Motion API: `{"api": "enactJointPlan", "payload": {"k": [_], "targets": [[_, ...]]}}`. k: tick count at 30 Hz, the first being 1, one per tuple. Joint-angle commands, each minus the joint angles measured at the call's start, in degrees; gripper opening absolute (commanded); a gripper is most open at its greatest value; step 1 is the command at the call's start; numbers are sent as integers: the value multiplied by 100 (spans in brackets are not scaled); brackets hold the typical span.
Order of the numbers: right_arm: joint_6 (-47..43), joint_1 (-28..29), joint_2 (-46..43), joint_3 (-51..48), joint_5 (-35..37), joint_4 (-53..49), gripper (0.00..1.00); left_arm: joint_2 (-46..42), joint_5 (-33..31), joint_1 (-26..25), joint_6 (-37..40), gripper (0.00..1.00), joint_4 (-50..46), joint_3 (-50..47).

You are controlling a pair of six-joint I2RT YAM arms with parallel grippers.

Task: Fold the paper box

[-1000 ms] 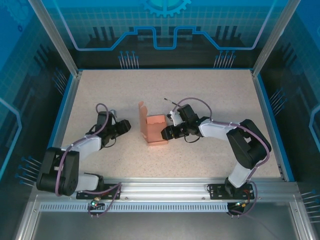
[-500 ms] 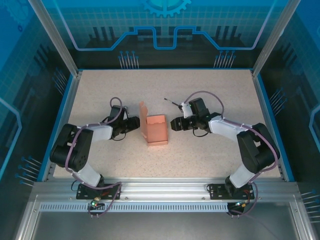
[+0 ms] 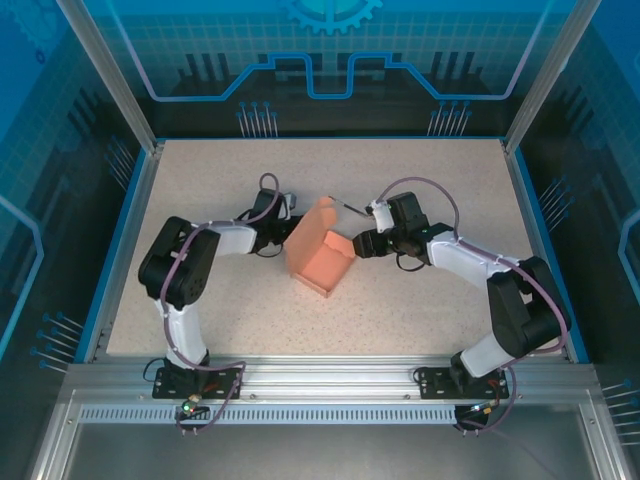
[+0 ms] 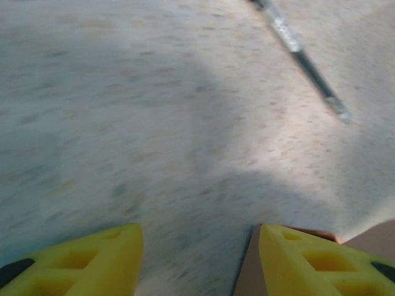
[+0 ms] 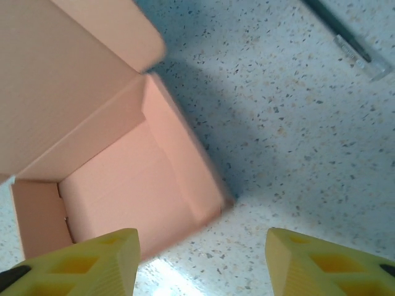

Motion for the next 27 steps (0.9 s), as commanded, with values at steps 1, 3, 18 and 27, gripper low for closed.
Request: {"api": "enactJointPlan", "payload": {"k": [1, 3, 18, 27], "targets": [[-706, -50, -97, 39, 180, -61, 57, 302, 611, -156, 225, 55, -396, 568], [-954, -50, -106, 91, 228, -64, 57, 289, 477, -122, 377, 55, -622, 808], [-1058, 242, 885, 971, 586, -1463, 46, -808, 17, 479, 633, 57, -652, 274], [-984, 275, 1324, 1298, 210, -1645, 31, -1085, -58, 522, 769, 57, -719, 67]]}}
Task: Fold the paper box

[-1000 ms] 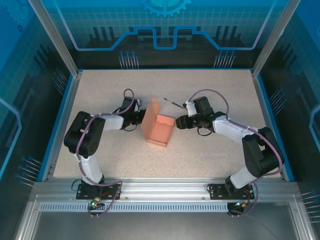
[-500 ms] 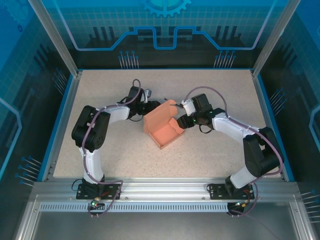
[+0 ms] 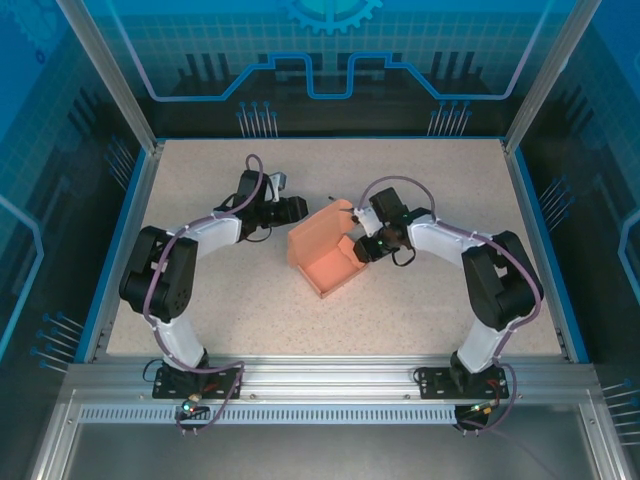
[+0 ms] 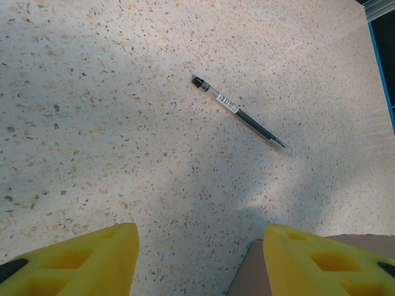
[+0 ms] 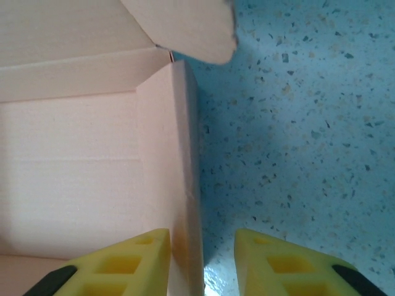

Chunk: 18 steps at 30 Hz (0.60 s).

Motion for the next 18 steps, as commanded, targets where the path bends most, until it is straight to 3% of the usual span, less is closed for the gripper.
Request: {"api": "enactJointPlan", "payload": {"k": [1, 8, 18], "targets": [[49, 83, 128, 216, -206, -246, 29, -206, -75, 62, 183, 57, -75, -135], [90, 130, 225, 237, -162, -312, 19, -205, -40, 120, 183, 58, -31, -180], [362, 392, 175, 149, 356, -284, 16, -190, -26, 141, 191, 58, 2, -258]]}}
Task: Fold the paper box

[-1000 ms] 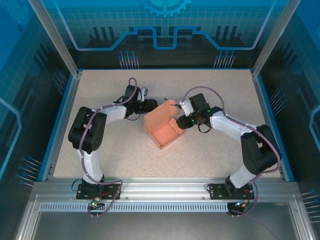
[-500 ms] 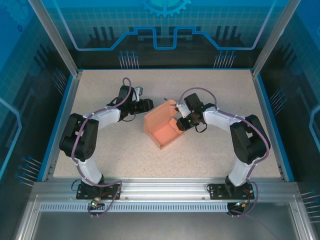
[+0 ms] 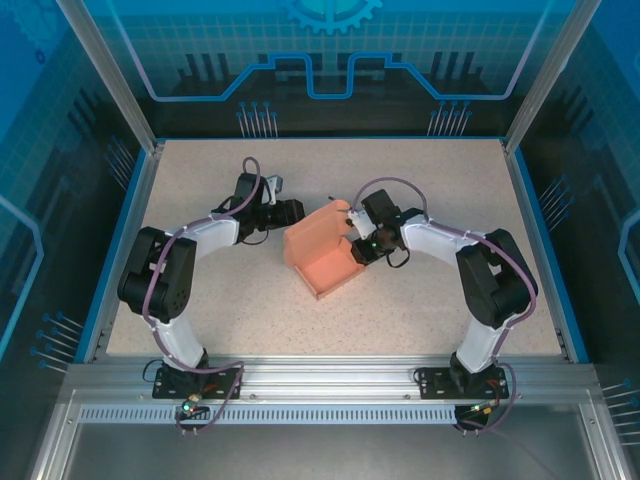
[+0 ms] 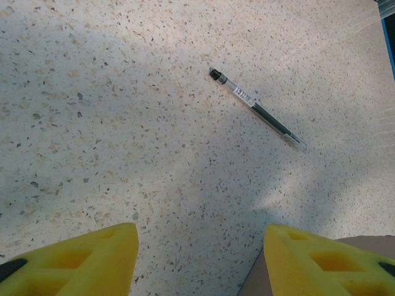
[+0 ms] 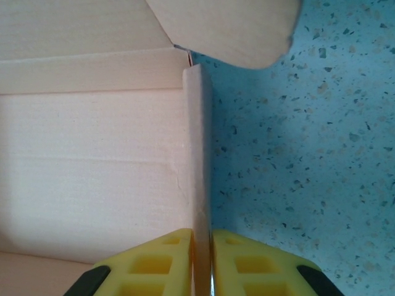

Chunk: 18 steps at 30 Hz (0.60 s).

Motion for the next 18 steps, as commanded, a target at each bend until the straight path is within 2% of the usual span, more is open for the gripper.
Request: {"api": "enactJointPlan", "payload": {"k": [1, 18], "targets": [[213, 164, 56, 28, 261, -142, 16, -169, -29, 50, 150, 58, -5, -99], [628, 741, 346, -81, 1187, -114, 11, -194, -87, 113, 151, 58, 19, -244]]}}
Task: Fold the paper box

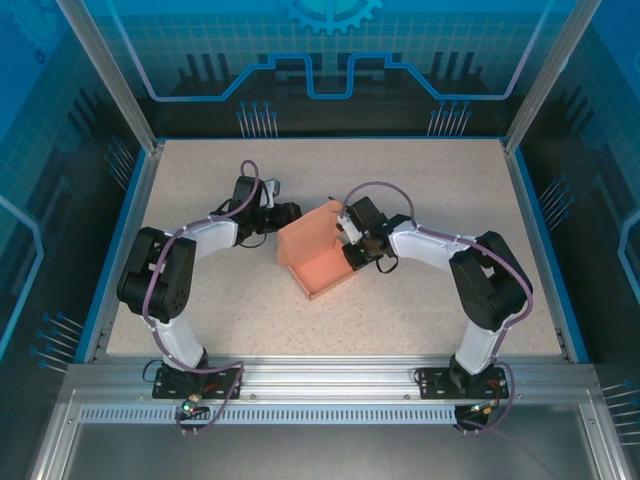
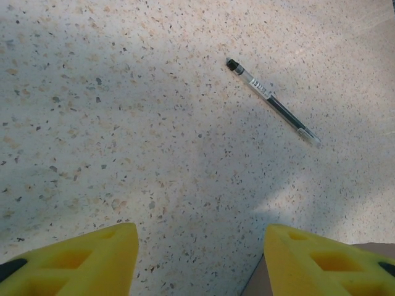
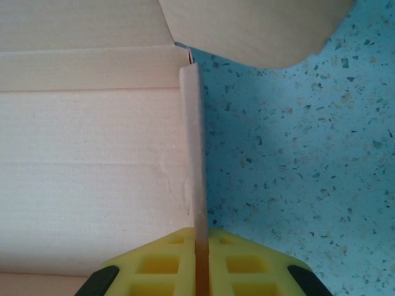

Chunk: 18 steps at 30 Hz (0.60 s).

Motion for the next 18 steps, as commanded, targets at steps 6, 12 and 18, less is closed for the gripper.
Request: {"api": "enactJointPlan", "payload": {"k": [6, 12, 18], "targets": [[162, 370, 340, 14, 1099, -570, 10, -180, -101, 66, 156, 58, 22, -131], [212, 509, 406, 58, 1499, -681, 9, -181, -109, 73, 161, 58, 13, -142], [239, 577, 498, 197, 1857, -918, 8, -173, -110, 73, 162, 58, 4, -142]]}}
